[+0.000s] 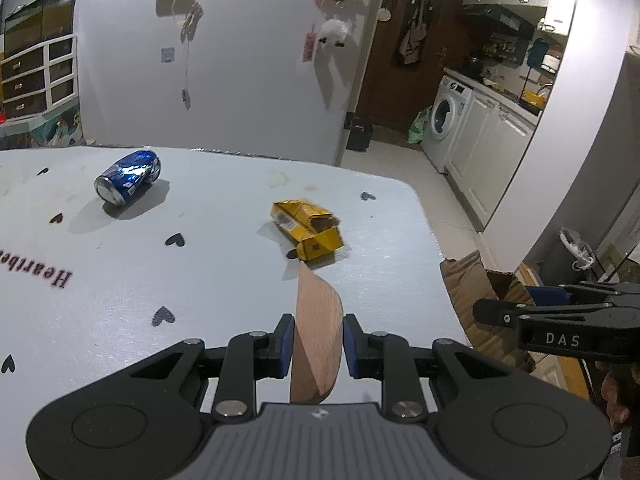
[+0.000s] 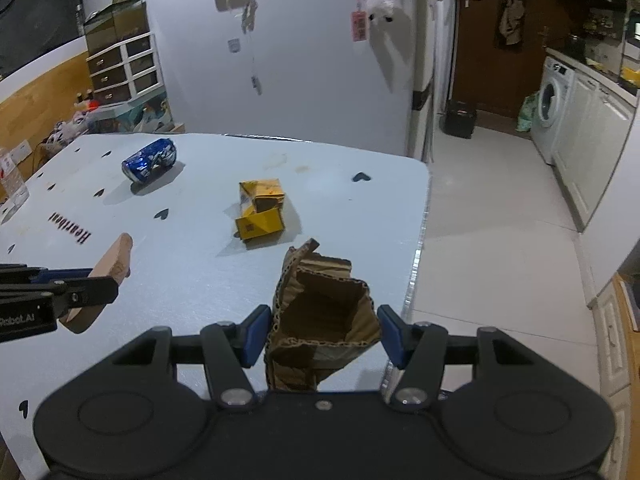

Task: Collect trash
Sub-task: 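Carry the brown cardboard and tan strip with both tools over the trash bin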

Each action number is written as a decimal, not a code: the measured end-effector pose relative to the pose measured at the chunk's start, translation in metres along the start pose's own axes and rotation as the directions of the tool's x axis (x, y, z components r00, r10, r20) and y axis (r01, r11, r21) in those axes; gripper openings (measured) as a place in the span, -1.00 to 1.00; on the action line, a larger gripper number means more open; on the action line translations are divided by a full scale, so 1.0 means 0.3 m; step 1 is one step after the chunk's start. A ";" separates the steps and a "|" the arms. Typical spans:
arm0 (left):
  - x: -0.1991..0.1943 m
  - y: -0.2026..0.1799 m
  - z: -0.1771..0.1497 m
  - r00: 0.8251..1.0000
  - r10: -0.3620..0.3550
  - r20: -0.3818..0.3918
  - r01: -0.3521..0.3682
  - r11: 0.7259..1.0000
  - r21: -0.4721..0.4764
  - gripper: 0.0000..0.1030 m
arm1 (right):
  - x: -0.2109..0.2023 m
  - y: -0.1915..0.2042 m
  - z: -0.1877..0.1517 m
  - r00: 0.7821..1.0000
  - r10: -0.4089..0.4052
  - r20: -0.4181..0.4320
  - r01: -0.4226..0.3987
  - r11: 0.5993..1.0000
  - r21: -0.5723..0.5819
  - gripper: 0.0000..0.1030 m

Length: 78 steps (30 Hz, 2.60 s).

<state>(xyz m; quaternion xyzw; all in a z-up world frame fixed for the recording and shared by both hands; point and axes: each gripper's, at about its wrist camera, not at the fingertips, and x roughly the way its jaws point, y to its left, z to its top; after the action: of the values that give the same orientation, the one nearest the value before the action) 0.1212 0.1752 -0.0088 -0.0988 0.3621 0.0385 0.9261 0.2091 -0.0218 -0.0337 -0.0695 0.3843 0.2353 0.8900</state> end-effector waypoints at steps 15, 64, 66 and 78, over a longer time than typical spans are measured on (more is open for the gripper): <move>0.003 -0.257 -0.029 0.999 -0.047 -0.008 0.048 0.997 0.059 -0.48 | -0.150 -0.222 -0.093 0.997 -0.065 0.041 0.061 0.994 0.090 0.14; 0.764 -0.981 -0.212 0.876 -0.208 -0.435 0.190 0.978 -0.085 -0.48 | 0.032 -1.154 -0.431 0.965 -0.110 -0.237 0.187 0.924 0.333 0.14; 0.806 -0.981 -0.236 0.864 -0.207 -0.458 0.178 0.978 -0.108 -0.48 | 0.069 -1.159 -0.443 0.962 -0.099 -0.254 0.184 0.924 0.334 0.14; 1.011 -0.986 -0.401 0.783 -0.188 -0.593 0.112 0.980 -0.163 -0.48 | 0.237 -1.161 -0.519 0.945 -0.024 -0.325 0.147 0.921 0.361 0.15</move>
<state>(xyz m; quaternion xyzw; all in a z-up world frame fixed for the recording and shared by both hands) 0.3065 -0.1395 -0.2550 -0.1892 0.6269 -0.0474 0.7543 0.3144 -0.3497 -0.2128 0.0509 0.5558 0.1026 0.8234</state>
